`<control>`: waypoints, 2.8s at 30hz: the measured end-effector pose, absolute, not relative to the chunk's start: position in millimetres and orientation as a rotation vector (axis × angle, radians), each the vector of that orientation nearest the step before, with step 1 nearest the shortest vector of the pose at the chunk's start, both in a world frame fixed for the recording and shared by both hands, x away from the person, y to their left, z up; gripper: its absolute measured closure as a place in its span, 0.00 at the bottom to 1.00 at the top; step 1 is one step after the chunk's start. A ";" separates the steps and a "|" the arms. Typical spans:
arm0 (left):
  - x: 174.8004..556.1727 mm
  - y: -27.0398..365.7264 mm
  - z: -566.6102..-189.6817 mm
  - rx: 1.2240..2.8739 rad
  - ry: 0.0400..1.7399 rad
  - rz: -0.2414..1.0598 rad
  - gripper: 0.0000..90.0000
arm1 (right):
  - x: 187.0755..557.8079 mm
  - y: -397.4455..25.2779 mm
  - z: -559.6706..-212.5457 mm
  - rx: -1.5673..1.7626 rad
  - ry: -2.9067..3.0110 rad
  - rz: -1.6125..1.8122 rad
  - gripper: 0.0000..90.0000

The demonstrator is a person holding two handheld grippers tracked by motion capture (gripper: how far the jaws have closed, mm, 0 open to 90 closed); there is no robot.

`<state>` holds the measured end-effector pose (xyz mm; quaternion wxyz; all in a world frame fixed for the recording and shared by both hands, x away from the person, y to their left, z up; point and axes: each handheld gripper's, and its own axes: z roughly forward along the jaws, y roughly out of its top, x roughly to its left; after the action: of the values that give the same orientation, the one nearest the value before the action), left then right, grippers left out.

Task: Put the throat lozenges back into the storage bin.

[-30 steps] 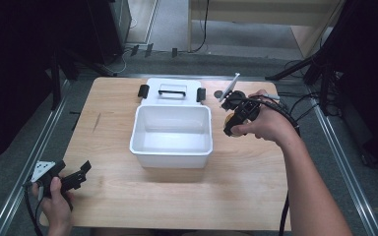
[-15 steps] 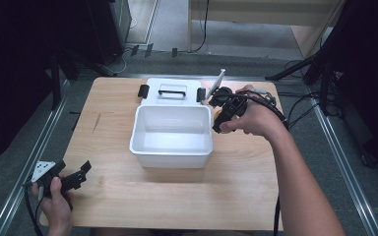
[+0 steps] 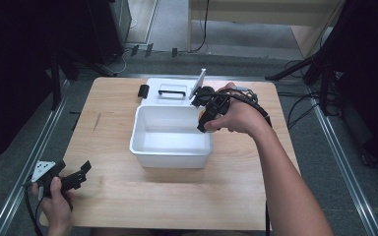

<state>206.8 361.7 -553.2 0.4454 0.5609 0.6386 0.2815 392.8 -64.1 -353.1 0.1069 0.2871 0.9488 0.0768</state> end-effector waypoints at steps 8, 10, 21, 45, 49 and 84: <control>206.9 361.8 -553.2 1.389 1.582 0.696 0.00 | 392.3 -47.6 -359.7 0.777 2.809 0.235 0.23; 206.9 361.8 -553.2 1.390 1.582 0.696 0.00 | 391.8 -44.0 -362.6 0.723 2.828 0.258 0.23; 207.2 361.5 -553.3 1.388 1.580 0.698 0.00 | 391.4 -38.7 -382.8 0.511 2.887 0.241 0.23; 207.1 362.1 -553.3 1.392 1.580 0.698 0.00 | 397.6 -23.9 -436.5 0.375 2.933 0.071 0.23; 207.1 362.4 -553.3 1.393 1.579 0.696 0.00 | 398.2 -20.8 -442.8 0.353 2.937 0.031 0.23; 207.2 362.5 -553.4 1.382 1.579 0.698 0.00 | 391.9 -54.5 -375.1 0.693 2.800 0.419 0.15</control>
<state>207.2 362.5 -553.4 0.4487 0.5585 0.6382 0.2820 391.9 -54.5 -375.1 0.1130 0.2363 0.9545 0.1429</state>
